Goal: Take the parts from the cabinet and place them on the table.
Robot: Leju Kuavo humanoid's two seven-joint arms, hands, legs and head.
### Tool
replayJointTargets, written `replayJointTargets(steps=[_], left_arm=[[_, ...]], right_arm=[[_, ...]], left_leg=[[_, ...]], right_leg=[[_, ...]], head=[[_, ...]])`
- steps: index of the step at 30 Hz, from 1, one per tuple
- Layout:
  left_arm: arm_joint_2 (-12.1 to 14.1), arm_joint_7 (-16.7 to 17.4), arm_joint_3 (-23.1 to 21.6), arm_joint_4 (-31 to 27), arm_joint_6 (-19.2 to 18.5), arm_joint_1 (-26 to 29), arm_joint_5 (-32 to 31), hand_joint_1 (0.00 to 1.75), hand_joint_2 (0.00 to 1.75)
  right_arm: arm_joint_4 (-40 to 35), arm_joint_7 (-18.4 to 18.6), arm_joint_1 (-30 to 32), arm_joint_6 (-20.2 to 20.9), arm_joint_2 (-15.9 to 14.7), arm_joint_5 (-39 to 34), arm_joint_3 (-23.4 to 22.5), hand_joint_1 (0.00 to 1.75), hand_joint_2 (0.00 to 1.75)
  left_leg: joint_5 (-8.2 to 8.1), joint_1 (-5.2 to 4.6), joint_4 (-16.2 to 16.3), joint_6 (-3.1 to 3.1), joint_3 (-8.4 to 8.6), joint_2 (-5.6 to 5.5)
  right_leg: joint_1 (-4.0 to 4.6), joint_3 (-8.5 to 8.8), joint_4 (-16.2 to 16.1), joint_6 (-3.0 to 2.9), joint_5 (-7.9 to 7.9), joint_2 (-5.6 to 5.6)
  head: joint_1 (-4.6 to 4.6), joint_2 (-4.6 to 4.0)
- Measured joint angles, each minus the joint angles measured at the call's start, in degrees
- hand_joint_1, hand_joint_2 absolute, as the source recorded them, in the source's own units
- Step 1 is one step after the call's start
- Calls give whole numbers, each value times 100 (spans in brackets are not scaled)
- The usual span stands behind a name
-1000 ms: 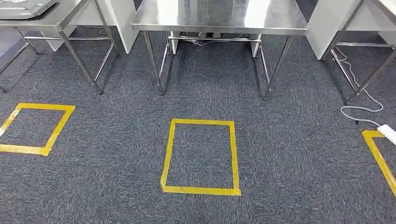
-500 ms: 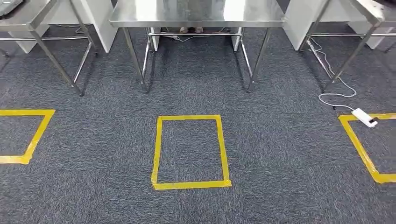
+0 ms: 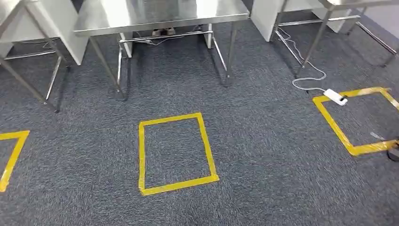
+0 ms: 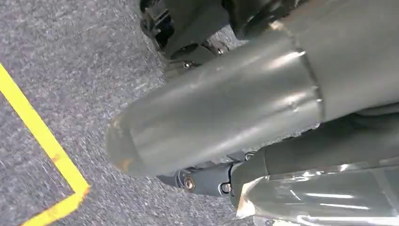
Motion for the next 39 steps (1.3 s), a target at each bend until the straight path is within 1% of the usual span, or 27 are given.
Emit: replayJointTargets(steps=[2, 4, 5, 7, 8, 9, 11, 13, 14, 15, 16, 19, 20, 22, 23, 24, 25, 28, 29, 30, 31, 32, 34, 35, 36, 38, 39], left_arm=[[-2, 0, 0, 0, 0, 20, -2, 0, 0], [0, 0, 4, 0, 2, 33, -2, 0, 0], [0, 0, 4, 0, 2, 35, -2, 0, 0], [-2, 0, 7, 0, 2, 34, -9, 0, 0], [0, 0, 9, 0, 2, 33, -9, 0, 0], [11, 0, 13, 0, 2, 33, -9, 0, 0], [4, 0, 15, 0, 2, 30, -9, 0, 0], [2, 0, 15, 0, 2, 27, -9, 0, 0], [-29, 0, 15, -2, 2, 18, -9, 0, 0], [-15, 0, 17, -2, 4, 11, -9, 0, 0], [-13, 0, 20, -2, 4, 11, -9, 0, 0], [-9, 0, 20, 0, 2, 25, -20, 0, 0], [-11, 0, 20, 0, 2, 27, -26, 0, 0], [-20, -2, 20, 0, 2, 27, -39, 0, 0], [-24, -2, 20, 0, 2, 25, -50, 0, 0], [-22, -2, 22, -2, 2, 22, -59, 0, 0], [-20, -2, 20, -2, 4, 22, -63, 0, 0], [-17, -2, 20, -2, 4, 2, -77, 0, 0], [-26, -2, 20, -7, 4, 4, -76, 0, 0], [-17, -2, 20, -7, 4, -8, -79, 0, 0], [-17, -4, 20, -7, 7, -9, -79, 0, 0], [-20, -4, 20, -4, 4, 0, -79, 0, 0], [-20, -2, 20, -2, 4, 29, -83, 0, 0], [-17, -2, 20, -2, 4, 41, -83, 0, 0], [-17, -2, 20, 0, 4, 48, -83, 0, 0], [-17, 75, 22, 0, -28, 47, -75, 0, 0], [-15, 160, 33, 0, -79, 47, -55, 0, 0]], right_arm=[[0, -7, -9, 4, 0, 0, 2, 0, 0], [0, -7, 6, 4, 0, 0, 2, 0, 0], [0, -7, 20, 4, 0, 0, 0, 0, 0], [0, -7, 21, 4, 0, -2, 0, 0, 0], [0, -7, 16, 4, 2, 0, 0, 0, 0], [0, -7, 8, 4, 17, 0, 0, 0, 0], [0, -7, -10, 4, 17, 0, 0, 0, 0], [0, -7, 14, 4, 18, 0, 0, 0, 0], [-2, -7, 21, 4, -5, -2, 0, 0, 0], [0, -7, 33, 4, -2, 0, 0, 0, 0], [0, -7, 30, 4, 2, -2, 0, 0, 0], [0, -9, 9, 9, 2, -2, 0, 0, 0], [0, -11, 16, 13, 0, -7, 0, 0, 0], [0, -22, 29, 44, -13, -15, 0, 0, 0], [0, -26, 27, 46, -26, -15, 0, 0, 0], [0, -26, 18, 48, -24, -15, 0, 0, 0], [0, -26, -14, 55, -15, -17, 0, 0, 0], [0, -26, 7, 57, -20, -15, 2, 0, 0], [0, -24, 4, 57, -28, -15, 0, 0, 0], [0, -24, 18, 59, -20, -15, 0, 0, 0], [0, -22, 21, 59, -20, -15, 0, 0, 0], [0, -22, 12, 59, -20, -11, 2, 0, 0], [0, -26, 2, 59, -11, -13, 0, 0, 0], [0, -26, 12, 59, -11, -15, 0, 0, 0], [0, -31, 23, 59, -11, -18, 0, 0, 0], [0, -50, 24, 70, -11, -28, 0, 0, 0], [0, -63, 23, 81, -9, -28, 0, 0, 0]], left_leg=[[-540, -9, 942, 13, -400, -193], [-701, -13, 1541, 37, -667, -218], [-567, -14, 1437, 64, -615, -219], [-68, -19, 603, 129, -183, -290], [157, -20, 91, 175, 79, -497], [87, -19, -103, 215, 181, -742], [102, -56, -166, 199, 177, -630], [144, -97, -199, 257, 178, -509], [213, -40, -285, 315, 185, -413], [236, -66, -310, 324, 198, -355], [239, -63, -311, 356, 183, -267], [241, -92, -306, 359, 146, -2], [241, -92, -306, 358, 145, 84], [234, -78, -302, 345, 154, 220], [224, -72, -299, 323, 169, 279], [211, -105, -293, 280, 198, 334], [178, -141, -275, 221, 186, 384], [191, -131, -303, 164, 246, 533], [153, -100, -293, 101, 246, 529], [23, -75, -168, 58, 203, 220], [-231, -74, 158, 74, 68, -50], [-516, -80, 658, 90, -154, -179], [-852, -83, 1555, 118, -585, -234], [-800, -83, 1680, 131, -657, -238], [-604, -82, 1494, 149, -591, -240], [-15, -60, 520, 178, -144, -317], [176, -32, 91, 182, 43, -550]], right_leg=[[49, -52, 7, -75, 48, 106], [100, -78, 10, -95, 62, 234], [114, -77, 13, -93, 64, 309], [126, -61, 29, -89, 66, 465], [129, -58, 45, -85, 67, 537], [151, -78, 61, -63, 74, 586], [148, -169, 79, -3, 112, 694], [128, -241, 41, 80, 161, 820], [179, -273, 94, 107, 144, 757], [134, -356, 215, 109, 55, 397], [160, -514, 548, 73, -150, 224], [101, -1086, 1800, 87, -625, 147], [81, -1078, 1846, 130, -607, 135], [31, -637, 1136, 280, -317, 47], [1, -310, 582, 345, -139, -95], [0, -12, 81, 360, -44, -403], [89, 23, 14, 287, -42, -375], [108, -99, 32, 169, -27, -171], [58, -33, 8, 99, 7, -105], [-1, -29, 1, 75, 15, -48], [0, -37, 5, 4, 40, -2], [17, -49, 5, -19, 48, 59], [56, -68, 8, -30, 53, 207], [61, -61, 10, -30, 54, 290], [61, -50, 15, -29, 53, 375], [53, -18, 31, -24, 51, 553], [52, -31, 52, -19, 49, 624]], head=[[-15, 0], [-11, 0], [-13, 0], [-15, 0], [-13, 0], [-5, 0], [-9, 0], [-9, 0], [-2, 0], [-7, 0], [61, 0], [68, 0], [63, 0], [70, 0], [66, 0], [74, 0], [96, 0], [53, 0], [55, 0], [15, 0], [4, 0], [-2, 0], [-4, 0], [4, 0], [-2, 0], [-2, 0], [-4, 0]])
